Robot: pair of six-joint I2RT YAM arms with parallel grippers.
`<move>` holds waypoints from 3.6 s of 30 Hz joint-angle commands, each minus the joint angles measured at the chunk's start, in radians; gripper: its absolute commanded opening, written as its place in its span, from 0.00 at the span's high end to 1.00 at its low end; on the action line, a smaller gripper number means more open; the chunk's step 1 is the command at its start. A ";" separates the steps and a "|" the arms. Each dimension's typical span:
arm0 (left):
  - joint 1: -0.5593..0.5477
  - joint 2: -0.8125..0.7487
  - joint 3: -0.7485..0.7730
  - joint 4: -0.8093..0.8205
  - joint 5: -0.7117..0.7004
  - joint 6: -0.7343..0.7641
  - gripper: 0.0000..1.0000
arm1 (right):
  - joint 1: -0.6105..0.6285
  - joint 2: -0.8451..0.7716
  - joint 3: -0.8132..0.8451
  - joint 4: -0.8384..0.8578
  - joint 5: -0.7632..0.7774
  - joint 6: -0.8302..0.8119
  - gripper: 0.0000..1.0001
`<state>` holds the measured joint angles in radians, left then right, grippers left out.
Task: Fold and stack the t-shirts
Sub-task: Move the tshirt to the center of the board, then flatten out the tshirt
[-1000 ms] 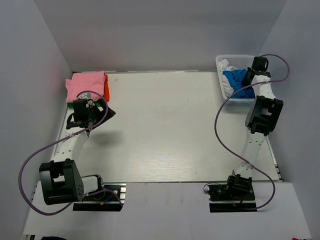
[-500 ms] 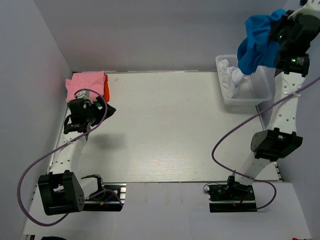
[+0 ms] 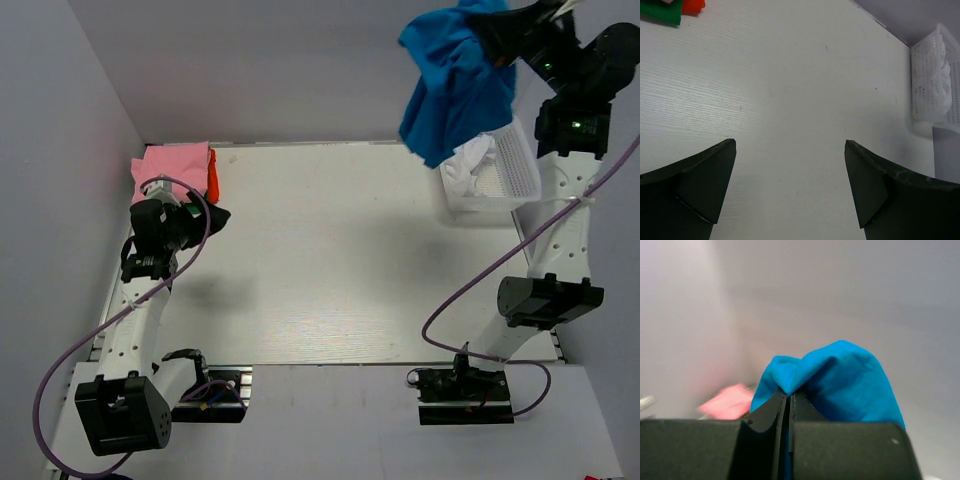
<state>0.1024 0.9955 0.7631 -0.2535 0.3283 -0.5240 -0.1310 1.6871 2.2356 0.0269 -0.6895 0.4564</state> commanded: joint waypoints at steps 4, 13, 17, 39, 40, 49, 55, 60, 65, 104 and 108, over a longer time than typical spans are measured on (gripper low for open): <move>-0.001 -0.058 0.061 -0.108 0.003 -0.059 0.01 | 0.226 -0.052 -0.186 0.232 -0.309 0.110 1.00; -0.001 -0.103 0.048 -0.252 -0.129 -0.107 0.01 | 0.390 -0.243 -1.048 0.232 0.029 -0.156 0.54; -0.001 -0.032 0.059 -0.299 -0.134 -0.097 0.01 | 0.384 -0.326 -1.232 0.090 0.567 -0.200 0.10; -0.223 0.739 0.320 -0.142 -0.193 -0.126 0.14 | 0.495 -0.321 -1.551 -0.160 0.570 -0.081 0.10; -0.248 0.790 0.347 -0.142 -0.222 -0.126 0.16 | 0.501 -0.299 -1.559 -0.119 0.562 -0.075 0.10; -0.320 1.006 0.508 -0.237 -0.304 -0.149 1.00 | 0.524 -0.075 -1.467 0.005 0.551 -0.036 0.44; -0.320 0.927 0.590 -0.187 -0.295 -0.107 1.00 | 0.524 -0.003 -1.319 0.001 0.476 -0.053 1.00; -0.329 0.819 0.811 -0.157 -0.325 -0.041 1.00 | 0.512 -0.060 -1.084 -0.167 0.585 -0.100 1.00; -0.287 0.971 1.599 -0.472 -0.426 0.016 1.00 | 0.489 -0.007 -0.514 -0.402 0.818 -0.162 1.00; -0.302 0.091 0.102 -0.348 -0.308 -0.225 0.00 | 0.459 -0.403 -1.243 -0.552 0.818 -0.072 0.10; -0.313 0.355 0.264 -0.186 -0.227 -0.153 0.00 | 0.458 -0.327 -1.263 -0.503 0.771 -0.042 0.10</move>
<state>-0.1978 1.2034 0.9413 -0.5949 0.0433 -0.7471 0.3290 1.3094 0.9619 -0.5129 0.0807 0.3874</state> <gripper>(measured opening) 0.992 0.902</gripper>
